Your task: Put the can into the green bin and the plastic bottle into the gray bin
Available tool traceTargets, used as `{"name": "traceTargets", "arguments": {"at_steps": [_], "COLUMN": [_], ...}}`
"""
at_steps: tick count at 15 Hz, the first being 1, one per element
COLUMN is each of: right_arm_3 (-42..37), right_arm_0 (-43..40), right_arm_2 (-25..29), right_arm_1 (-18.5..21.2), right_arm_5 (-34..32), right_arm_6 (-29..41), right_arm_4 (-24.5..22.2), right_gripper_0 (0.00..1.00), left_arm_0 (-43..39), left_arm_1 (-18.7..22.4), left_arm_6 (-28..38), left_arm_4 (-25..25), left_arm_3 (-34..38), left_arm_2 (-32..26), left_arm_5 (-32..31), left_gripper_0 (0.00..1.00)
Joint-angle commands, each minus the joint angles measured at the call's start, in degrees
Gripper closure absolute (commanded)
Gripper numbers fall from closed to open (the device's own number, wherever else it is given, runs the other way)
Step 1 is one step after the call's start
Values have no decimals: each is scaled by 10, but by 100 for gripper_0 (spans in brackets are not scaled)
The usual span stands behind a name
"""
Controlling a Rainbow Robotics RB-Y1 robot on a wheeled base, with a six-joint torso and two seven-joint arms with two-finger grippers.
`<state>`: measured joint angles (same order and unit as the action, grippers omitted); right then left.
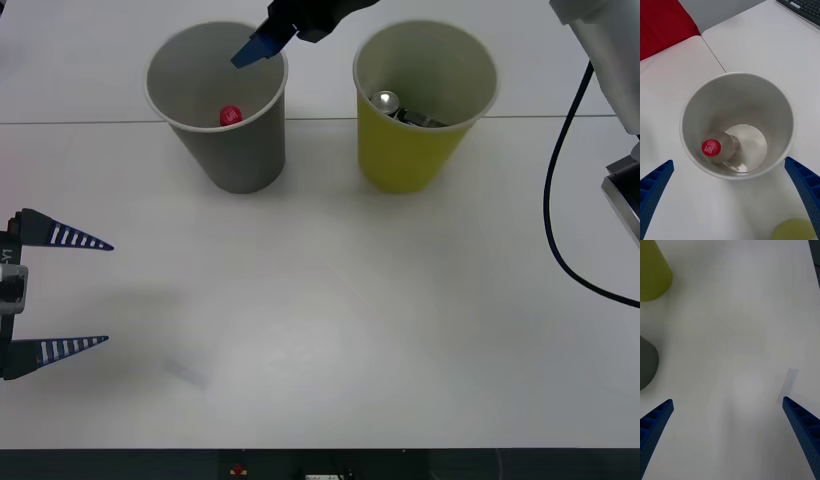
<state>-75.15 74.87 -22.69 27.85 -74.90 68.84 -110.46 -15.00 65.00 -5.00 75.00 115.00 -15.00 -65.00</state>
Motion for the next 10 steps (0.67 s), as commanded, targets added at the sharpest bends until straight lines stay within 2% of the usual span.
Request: {"name": "traceTargets", "arguments": {"at_steps": [1,6,10], "right_arm_3": [-93,-289,-397], "right_arm_0": [-72,-256,-387], "right_arm_2": [31,121,202], "right_arm_1": [51,162,228], "right_arm_5": [-6,-6,-7], "right_arm_6": [-14,-52,-77], "right_arm_4": [24,103,163], "right_gripper_0": [0,0,0], "left_arm_0": [0,0,0], "left_arm_1": [0,0,0], "left_arm_6": [0,0,0], "left_arm_4": [0,0,0], "left_arm_3": [0,0,0], "left_arm_2": [0,0,0], "left_arm_5": [0,0,0], "left_gripper_0": [0,0,0]}}
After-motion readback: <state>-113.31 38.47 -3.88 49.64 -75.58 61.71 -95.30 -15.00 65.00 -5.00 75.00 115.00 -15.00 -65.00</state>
